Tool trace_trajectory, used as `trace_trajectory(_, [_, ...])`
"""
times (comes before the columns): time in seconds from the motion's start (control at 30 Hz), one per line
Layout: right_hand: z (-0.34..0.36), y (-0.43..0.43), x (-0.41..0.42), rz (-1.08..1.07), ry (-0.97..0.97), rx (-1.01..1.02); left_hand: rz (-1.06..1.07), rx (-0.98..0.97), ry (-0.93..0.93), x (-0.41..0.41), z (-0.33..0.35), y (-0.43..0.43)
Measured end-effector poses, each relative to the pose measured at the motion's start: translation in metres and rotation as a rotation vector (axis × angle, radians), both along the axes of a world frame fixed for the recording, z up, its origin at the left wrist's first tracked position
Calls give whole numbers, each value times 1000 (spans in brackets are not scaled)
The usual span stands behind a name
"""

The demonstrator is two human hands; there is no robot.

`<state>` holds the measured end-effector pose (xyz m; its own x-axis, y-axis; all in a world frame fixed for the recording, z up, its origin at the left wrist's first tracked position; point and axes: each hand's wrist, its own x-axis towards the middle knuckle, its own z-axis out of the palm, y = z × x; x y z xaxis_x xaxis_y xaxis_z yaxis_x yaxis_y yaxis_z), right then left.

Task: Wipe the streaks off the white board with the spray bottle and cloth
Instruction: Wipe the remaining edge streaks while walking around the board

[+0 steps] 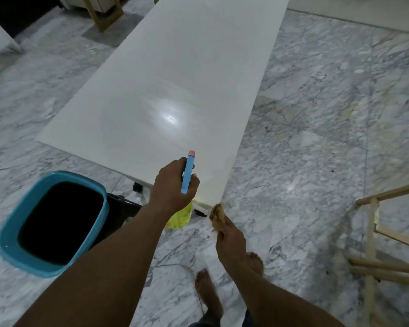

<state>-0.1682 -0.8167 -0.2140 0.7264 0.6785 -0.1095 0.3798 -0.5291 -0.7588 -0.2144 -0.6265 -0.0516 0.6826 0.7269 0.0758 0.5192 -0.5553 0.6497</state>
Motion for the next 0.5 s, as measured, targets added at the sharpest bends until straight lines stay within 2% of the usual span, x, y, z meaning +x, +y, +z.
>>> trace_trajectory(0.1, [12, -20, 10, 7, 129, -457, -23, -2, 1, -1, 7, -2])
trace_trajectory(0.13, [16, -27, 13, -54, 189, -547, -25, -6, 8, -2, 9, -3])
trace_trajectory(0.17, [28, -32, 17, -130, 263, -547, -31, -6, 11, -5, 16, -4])
trace_trajectory(0.27, [55, -24, 42, -460, 535, -338, -45, -13, 25, -6, 23, -2])
trace_trajectory(0.33, [63, -6, 71, -581, 719, -186, -43, -13, 28, -12, 34, -1])
trace_trajectory(0.4, [82, 14, 99, -589, 842, -66, -43, -6, 32, -17, 43, 1])
trace_trajectory(0.5, [132, 37, 112, -536, 1139, 140, -35, 14, 35, -28, 52, 2])
